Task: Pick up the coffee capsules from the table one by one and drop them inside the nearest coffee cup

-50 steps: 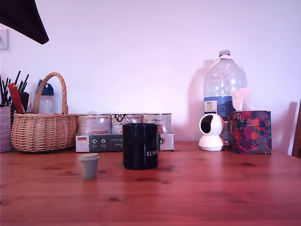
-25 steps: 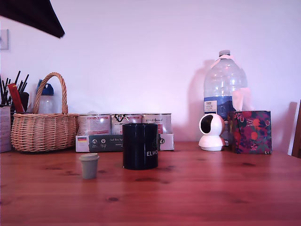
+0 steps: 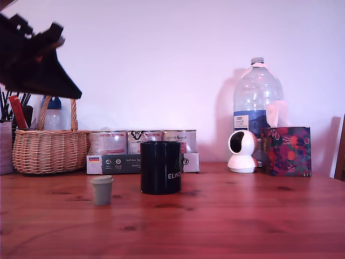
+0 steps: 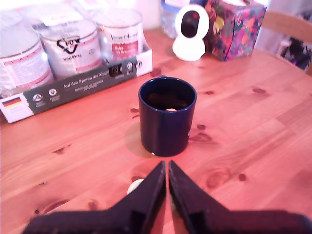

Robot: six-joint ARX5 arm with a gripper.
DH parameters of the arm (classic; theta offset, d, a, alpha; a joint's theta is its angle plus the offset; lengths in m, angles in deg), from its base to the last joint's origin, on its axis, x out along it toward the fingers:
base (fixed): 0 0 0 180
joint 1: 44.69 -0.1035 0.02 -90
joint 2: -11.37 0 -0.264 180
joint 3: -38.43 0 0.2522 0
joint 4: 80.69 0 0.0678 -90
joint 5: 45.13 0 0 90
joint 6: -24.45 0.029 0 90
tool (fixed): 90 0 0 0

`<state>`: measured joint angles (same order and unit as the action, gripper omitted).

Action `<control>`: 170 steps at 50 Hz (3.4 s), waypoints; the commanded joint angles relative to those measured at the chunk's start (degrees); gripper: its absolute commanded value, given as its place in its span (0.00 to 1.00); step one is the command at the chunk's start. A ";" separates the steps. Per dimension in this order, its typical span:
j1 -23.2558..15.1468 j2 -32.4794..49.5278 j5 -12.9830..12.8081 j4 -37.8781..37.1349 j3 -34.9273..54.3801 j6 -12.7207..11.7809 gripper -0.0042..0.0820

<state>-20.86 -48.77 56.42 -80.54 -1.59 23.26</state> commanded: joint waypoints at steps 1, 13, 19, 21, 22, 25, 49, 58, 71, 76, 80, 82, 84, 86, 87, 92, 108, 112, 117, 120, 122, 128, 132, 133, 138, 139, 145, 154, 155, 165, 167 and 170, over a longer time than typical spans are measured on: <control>-0.22 -0.17 -0.31 -4.11 3.74 -0.17 0.03; -0.22 -0.22 -3.54 -13.09 12.24 -0.20 0.03; -0.22 -0.24 -4.52 -16.22 15.32 -0.35 0.03; -0.22 -0.24 -4.55 -16.28 15.93 -0.35 0.03; -0.22 -0.24 -4.52 -16.28 16.17 -0.33 0.03; -0.22 -0.28 -4.52 -16.06 16.74 -0.31 0.03; -0.20 -0.39 -4.74 -12.04 17.27 -0.28 0.48; -0.20 -2.95 -2.97 -12.09 17.29 3.02 0.83; -0.22 -10.38 -2.80 -21.22 17.31 4.31 0.83; -0.22 -14.27 -2.78 -25.40 17.31 4.66 0.83; -0.20 -17.66 -2.78 -28.94 17.31 4.66 0.83; -0.20 -19.30 -2.78 -30.86 17.31 4.85 0.83; -0.22 -20.87 -2.78 -32.87 17.31 4.94 0.83; -0.22 -22.29 -2.78 -34.91 17.31 5.09 0.83; -0.22 -22.84 -2.78 -35.67 17.29 5.35 0.83; -0.22 -26.21 -2.73 -40.37 17.29 5.35 0.83; -0.22 -33.99 -1.42 -46.58 14.51 5.11 0.83; -0.24 -35.93 -1.40 -46.49 12.87 5.11 0.83; -0.24 -38.60 -1.03 -46.51 11.13 5.11 0.83; -0.24 -39.95 -0.63 -46.58 10.19 5.11 0.83; -0.28 -40.83 -0.39 -46.84 9.51 5.11 0.83; -0.74 -43.36 0.07 -47.60 7.32 5.11 0.83; -1.18 -45.24 0.35 -47.71 6.03 5.09 0.83; -1.33 -45.79 0.55 -47.80 5.73 5.09 0.83; -1.81 -47.89 1.60 -47.78 4.28 5.07 0.83; -1.88 -48.26 1.77 -47.78 3.93 5.07 0.83; -1.95 -49.66 1.92 -47.76 2.16 5.09 0.83; -1.95 -51.08 1.90 -46.93 -0.37 5.11 0.83; -1.95 -51.12 1.92 -46.73 -0.61 5.11 0.83; -1.95 -51.19 1.92 -45.59 -1.09 5.09 0.83; -1.92 -51.19 1.92 -45.44 -1.09 5.11 0.83; -1.92 -51.19 1.92 -44.92 -1.09 5.11 0.83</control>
<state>-22.72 -98.72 58.28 -125.43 -2.85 28.07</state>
